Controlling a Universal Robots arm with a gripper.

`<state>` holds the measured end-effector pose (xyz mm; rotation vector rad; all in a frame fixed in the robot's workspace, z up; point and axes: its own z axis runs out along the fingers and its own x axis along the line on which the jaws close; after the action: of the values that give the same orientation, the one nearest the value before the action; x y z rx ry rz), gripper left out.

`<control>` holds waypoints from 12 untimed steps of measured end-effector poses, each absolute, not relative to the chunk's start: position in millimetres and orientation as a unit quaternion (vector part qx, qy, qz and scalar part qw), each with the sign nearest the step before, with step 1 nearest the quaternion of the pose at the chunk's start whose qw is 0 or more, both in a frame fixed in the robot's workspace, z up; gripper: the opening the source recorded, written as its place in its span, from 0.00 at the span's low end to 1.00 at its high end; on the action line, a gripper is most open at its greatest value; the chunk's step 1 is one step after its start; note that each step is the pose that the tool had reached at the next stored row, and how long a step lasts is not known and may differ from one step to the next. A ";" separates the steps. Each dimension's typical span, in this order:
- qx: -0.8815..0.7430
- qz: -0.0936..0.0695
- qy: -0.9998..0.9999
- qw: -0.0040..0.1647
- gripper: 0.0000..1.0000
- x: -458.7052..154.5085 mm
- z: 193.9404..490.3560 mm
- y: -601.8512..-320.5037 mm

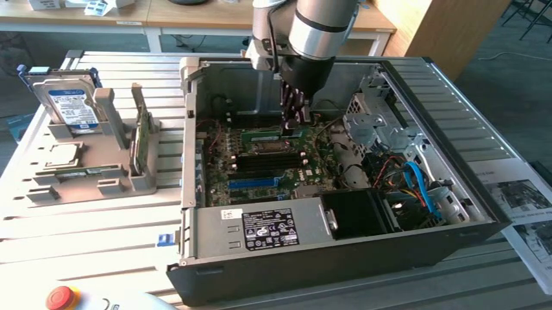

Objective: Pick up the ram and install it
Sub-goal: 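Insert the ram into the slot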

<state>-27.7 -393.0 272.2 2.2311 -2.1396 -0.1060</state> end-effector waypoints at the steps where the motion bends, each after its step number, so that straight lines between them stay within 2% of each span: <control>1: 0.721 -0.034 -0.692 0.024 0.12 -27.7 270.5 -392.9; 12: 0.721 -0.034 -0.692 0.024 0.12 -28.5 251.2 -390.9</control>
<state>-28.5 -390.9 251.2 2.2309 -2.1394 -0.1067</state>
